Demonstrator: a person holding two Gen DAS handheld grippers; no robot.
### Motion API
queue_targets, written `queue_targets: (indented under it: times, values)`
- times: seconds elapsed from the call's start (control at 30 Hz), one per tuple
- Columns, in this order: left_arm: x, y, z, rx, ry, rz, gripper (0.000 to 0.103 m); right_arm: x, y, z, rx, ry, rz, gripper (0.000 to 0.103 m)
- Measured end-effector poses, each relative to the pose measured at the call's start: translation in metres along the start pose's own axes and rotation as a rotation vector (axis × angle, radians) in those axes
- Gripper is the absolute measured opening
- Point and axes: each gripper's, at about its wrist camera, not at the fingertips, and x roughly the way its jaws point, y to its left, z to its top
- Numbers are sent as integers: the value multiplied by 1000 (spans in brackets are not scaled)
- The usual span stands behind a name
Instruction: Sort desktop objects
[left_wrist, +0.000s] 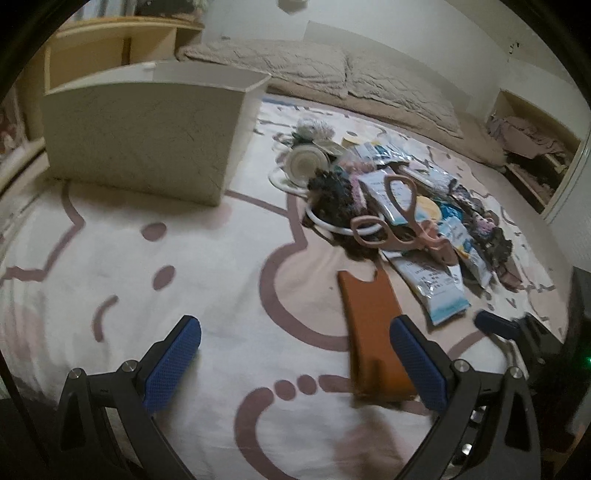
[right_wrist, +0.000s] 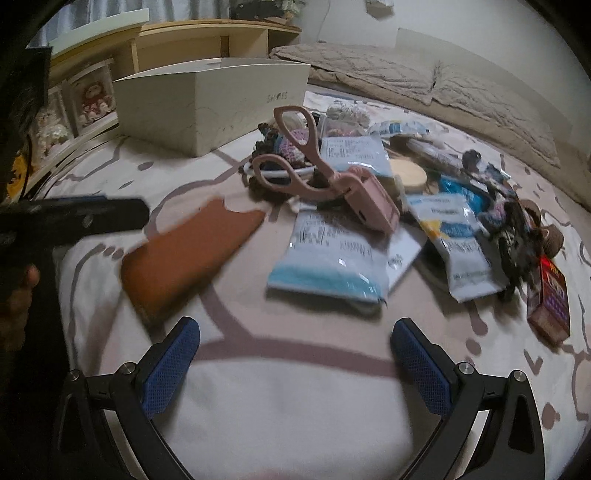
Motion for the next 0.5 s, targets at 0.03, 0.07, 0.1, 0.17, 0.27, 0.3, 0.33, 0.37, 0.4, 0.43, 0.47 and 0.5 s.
queue_targets:
  times: [0.03,0.07,0.1,0.17,0.27,0.3,0.33,0.37,0.4,0.43,0.47,0.5]
  values:
    - [-1,1,1,-4,-9,6,103,-3,-1,-2,-13,4,2,103]
    - [-3,1,2,-6,-19,2,103,-6,-4,-3,-23,7,4,103]
    - [-5,1,3,-6,-28,-8,103,-9,-6,-4,-28,9,7,103]
    - [-8,-3,6,0,-42,-31,103,-16,-15,-4,-36,13,18,103]
    - [-10,-11,6,10,-57,-88,103,-24,-27,-3,-36,11,30,103]
    - [-10,-15,5,15,-57,-105,102,-25,-31,-2,-28,14,27,103]
    - [-9,-20,5,23,-56,-124,102,-26,-39,1,-15,15,41,103]
    - [-8,-25,4,30,-53,-133,102,-26,-43,3,-6,14,52,103]
    - [-7,-29,3,37,-50,-141,101,-28,-46,5,0,11,58,103]
    - [-5,-33,2,51,-45,-146,101,-29,-51,9,6,3,63,103]
    - [-2,-38,0,67,-41,-148,101,-30,-55,11,11,-8,67,103]
    - [0,-42,-2,80,-38,-145,101,-31,-59,14,18,-22,64,103]
